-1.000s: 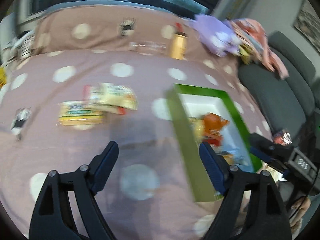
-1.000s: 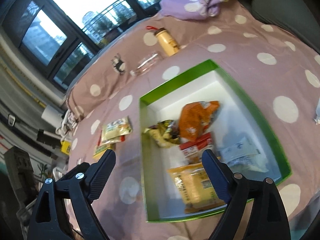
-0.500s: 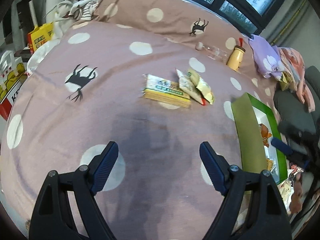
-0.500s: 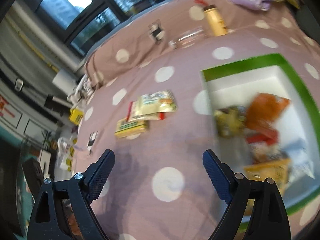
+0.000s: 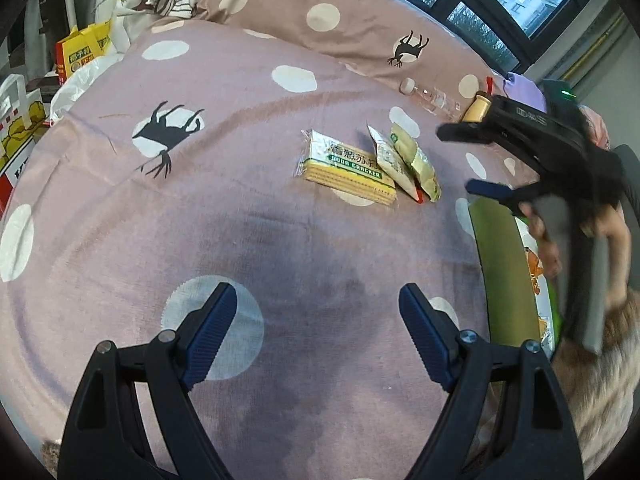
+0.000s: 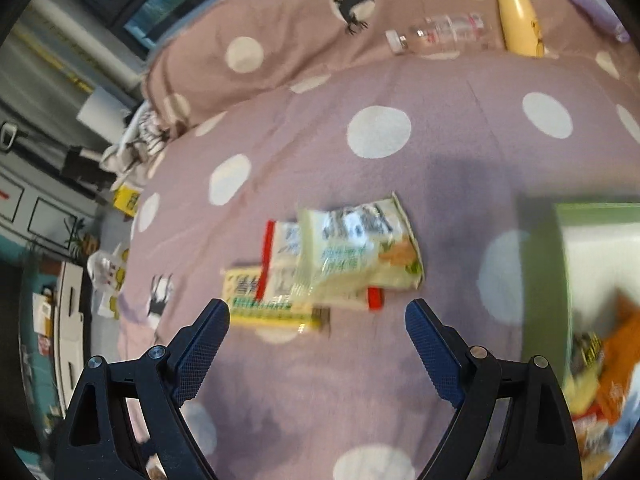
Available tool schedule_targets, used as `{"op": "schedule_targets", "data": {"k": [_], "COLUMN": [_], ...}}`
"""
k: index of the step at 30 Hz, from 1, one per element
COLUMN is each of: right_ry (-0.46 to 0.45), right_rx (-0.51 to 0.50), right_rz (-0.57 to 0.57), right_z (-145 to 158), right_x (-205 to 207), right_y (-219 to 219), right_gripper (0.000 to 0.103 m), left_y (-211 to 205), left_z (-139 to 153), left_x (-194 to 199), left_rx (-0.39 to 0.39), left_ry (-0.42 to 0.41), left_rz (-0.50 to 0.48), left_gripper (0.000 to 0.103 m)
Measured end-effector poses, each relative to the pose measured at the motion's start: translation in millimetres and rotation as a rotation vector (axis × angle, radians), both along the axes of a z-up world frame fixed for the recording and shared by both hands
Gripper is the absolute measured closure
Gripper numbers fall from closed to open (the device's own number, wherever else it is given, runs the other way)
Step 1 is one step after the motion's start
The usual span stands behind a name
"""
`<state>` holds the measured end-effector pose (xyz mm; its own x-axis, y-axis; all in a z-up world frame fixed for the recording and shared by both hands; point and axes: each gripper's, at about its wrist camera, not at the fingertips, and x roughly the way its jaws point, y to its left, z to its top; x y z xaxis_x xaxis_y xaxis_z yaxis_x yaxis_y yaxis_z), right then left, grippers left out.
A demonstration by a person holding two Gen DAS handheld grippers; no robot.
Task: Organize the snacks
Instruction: 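Withdraw the right gripper toward the green-white snack packets, then grasp the green-white snack packet with the right gripper, then lift the green-white packet with the right gripper and carry it over the box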
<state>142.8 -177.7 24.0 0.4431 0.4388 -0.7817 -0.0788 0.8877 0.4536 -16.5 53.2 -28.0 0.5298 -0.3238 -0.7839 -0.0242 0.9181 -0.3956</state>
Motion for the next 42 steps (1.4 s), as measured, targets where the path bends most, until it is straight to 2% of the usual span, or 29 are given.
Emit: {"op": "schedule_targets", "data": {"k": [8, 11, 13, 21, 23, 25, 27, 29, 32, 35, 38, 42], "right_ry": [0.032, 0.061, 0.049, 0.029, 0.017, -0.016, -0.008, -0.004, 0.002, -0.025, -0.057, -0.019], "right_rx": [-0.055, -0.053, -0.072, -0.009, -0.041, -0.063, -0.025, 0.001, -0.033, -0.035, -0.082, -0.12], "right_rz": [0.024, 0.017, 0.005, 0.004, 0.004, 0.024, 0.029, 0.028, 0.016, 0.018, 0.028, 0.055], "right_z": [-25.7, -39.0, -42.1, -53.7, -53.4, -50.2, -49.5, -49.1, -43.0, -27.1, -13.6, -29.3], "right_x": [46.8, 56.0, 57.7, 60.7, 60.0, 54.1, 49.5, 40.6, 20.6, -10.2, -53.9, -102.3], "right_y": [1.6, -1.6, -4.3, -12.0, -7.5, -3.0, -4.6, -7.5, -6.2, -3.1, 5.8, 21.3], "right_gripper": [0.013, 0.013, 0.013, 0.013, 0.027, 0.048, 0.054, 0.056, 0.057, 0.057, 0.057, 0.056], "left_y": [7.7, 8.1, 7.6, 3.6, 3.7, 4.8, 6.3, 6.7, 9.4, 12.8, 15.2, 18.1], "left_z": [-12.2, -15.2, -17.0, -23.2, -23.7, -23.0, -21.0, -18.9, -14.3, -11.0, -8.1, -7.0], "left_x": [7.8, 10.4, 12.0, 14.5, 13.9, 13.3, 11.1, 9.2, 5.1, 1.5, -2.7, -9.5], "left_rx": [-0.018, -0.017, -0.02, -0.021, -0.018, -0.02, -0.022, -0.026, -0.037, -0.046, -0.046, -0.042], "left_ry": [0.03, 0.037, 0.043, 0.06, 0.063, 0.062, 0.059, 0.056, 0.043, 0.036, 0.027, 0.029], "left_rz": [0.007, 0.006, 0.004, 0.004, 0.006, 0.011, 0.018, 0.021, 0.027, 0.039, 0.051, 0.064], "left_gripper": [0.02, 0.02, 0.02, 0.02, 0.02, 0.02, 0.02, 0.02, 0.02, 0.02, 0.02, 0.02]}}
